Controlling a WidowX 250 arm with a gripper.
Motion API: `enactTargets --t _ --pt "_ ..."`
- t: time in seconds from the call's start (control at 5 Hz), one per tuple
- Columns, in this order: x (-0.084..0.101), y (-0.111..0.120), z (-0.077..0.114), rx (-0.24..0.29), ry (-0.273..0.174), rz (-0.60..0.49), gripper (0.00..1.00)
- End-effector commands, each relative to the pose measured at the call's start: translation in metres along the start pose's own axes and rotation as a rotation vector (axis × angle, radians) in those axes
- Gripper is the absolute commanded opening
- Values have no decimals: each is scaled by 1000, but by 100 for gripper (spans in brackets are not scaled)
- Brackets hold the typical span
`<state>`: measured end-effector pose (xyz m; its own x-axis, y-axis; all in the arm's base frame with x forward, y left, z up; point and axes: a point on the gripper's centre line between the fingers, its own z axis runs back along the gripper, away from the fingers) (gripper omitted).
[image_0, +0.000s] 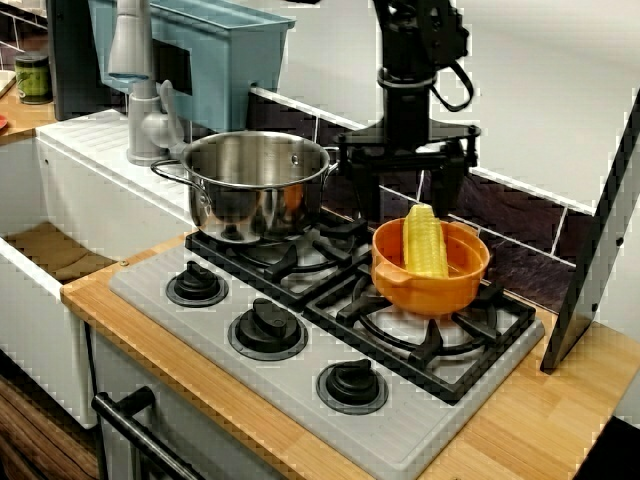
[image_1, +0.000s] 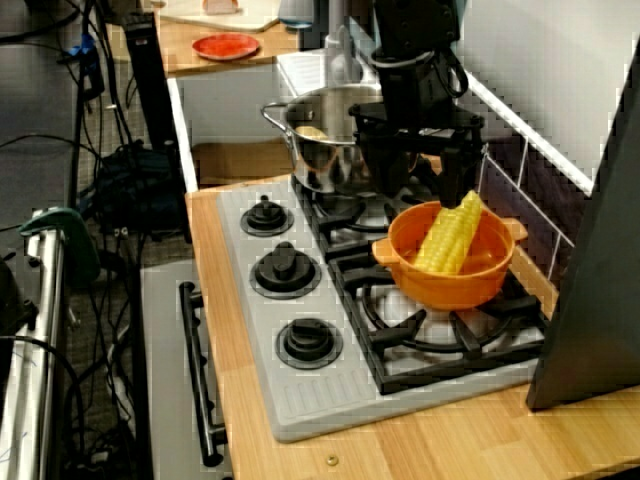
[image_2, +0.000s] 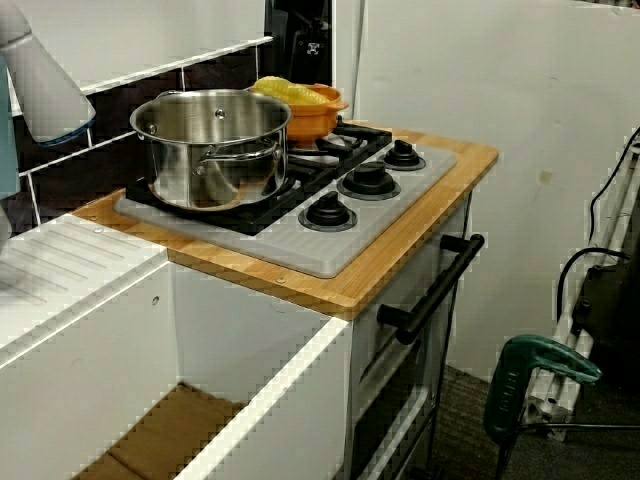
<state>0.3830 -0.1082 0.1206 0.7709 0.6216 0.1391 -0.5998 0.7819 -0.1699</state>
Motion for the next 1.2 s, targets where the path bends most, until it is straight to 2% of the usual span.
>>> enactTargets --t 0.0,0.2,0.4,0.6,0.8,1.0 --pt "15 21 49 -121 -61 -73 100" --pt "23 28 61 -151 -154 -217 100" --pt "27 28 70 -146 -191 -361 100" --pt "31 26 69 -153 -153 -498 100" --pt "32 20 69 -152 -138 -648 100" --pt "31 14 67 -150 -153 -726 100"
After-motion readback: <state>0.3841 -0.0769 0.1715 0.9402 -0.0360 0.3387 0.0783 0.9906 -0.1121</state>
